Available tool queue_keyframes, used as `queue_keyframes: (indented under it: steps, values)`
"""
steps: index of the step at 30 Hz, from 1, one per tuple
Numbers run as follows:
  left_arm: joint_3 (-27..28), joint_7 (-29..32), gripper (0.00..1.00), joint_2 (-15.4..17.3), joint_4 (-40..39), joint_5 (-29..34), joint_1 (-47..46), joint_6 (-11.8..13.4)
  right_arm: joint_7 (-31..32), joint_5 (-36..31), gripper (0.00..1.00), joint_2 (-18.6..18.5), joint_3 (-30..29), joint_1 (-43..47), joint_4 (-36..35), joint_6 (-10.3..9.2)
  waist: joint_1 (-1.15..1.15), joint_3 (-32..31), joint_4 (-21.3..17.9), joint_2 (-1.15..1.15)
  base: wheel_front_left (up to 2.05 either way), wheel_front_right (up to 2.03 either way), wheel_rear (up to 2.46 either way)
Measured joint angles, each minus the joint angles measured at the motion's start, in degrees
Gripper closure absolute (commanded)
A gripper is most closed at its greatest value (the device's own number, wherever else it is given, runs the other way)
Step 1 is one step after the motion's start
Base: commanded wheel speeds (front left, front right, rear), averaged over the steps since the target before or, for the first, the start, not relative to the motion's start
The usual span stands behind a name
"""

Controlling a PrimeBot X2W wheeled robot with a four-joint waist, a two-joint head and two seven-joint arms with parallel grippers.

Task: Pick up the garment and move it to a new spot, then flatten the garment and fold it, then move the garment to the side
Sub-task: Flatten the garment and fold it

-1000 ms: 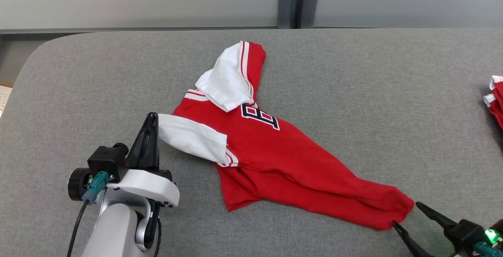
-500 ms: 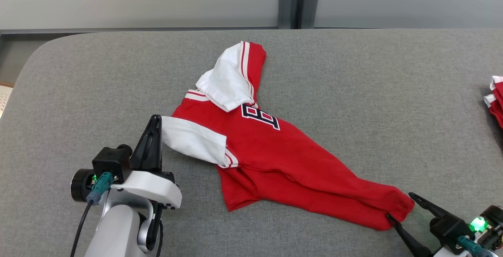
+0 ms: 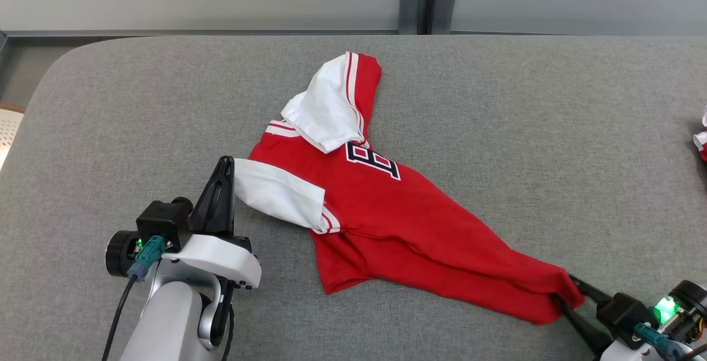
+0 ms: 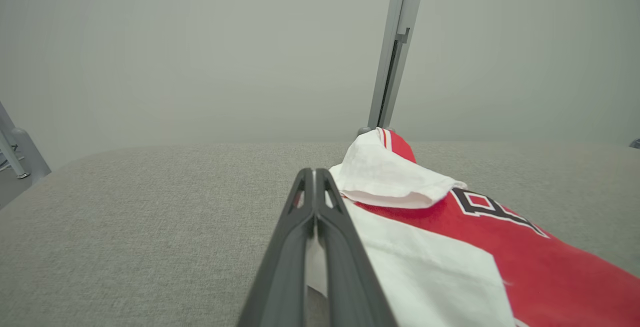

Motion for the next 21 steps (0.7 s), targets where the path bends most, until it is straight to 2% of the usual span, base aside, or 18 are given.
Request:
queue_keyframes:
  steps: [6, 13, 21]
  values:
    - [0.21, 0.0, 1.0, 0.01, -0.31, 0.02, -0.42, 0.08, 0.01, 1.29, 1.0, -0.66, -0.49, -0.31, 0.02, 0.0, 0.0, 0.07, 0.2, 0.0, 0.0, 0.0, 0.0]
    - [1.55, 0.0, 1.0, 0.0, -4.94, 0.37, -1.25, -0.67, -0.11, 5.24, 1.0, -2.46, -5.71, -3.04, -2.49, 0.0, 0.0, -0.82, -0.11, 0.0, 0.0, 0.0, 0.0]
    - [3.97, 0.01, 1.0, 0.76, -14.07, 0.98, -8.01, -2.7, 4.07, 5.84, 1.0, -10.54, -9.72, -13.86, -7.49, 0.0, 0.0, -3.66, -0.41, 0.0, 0.0, 0.0, 0.0]
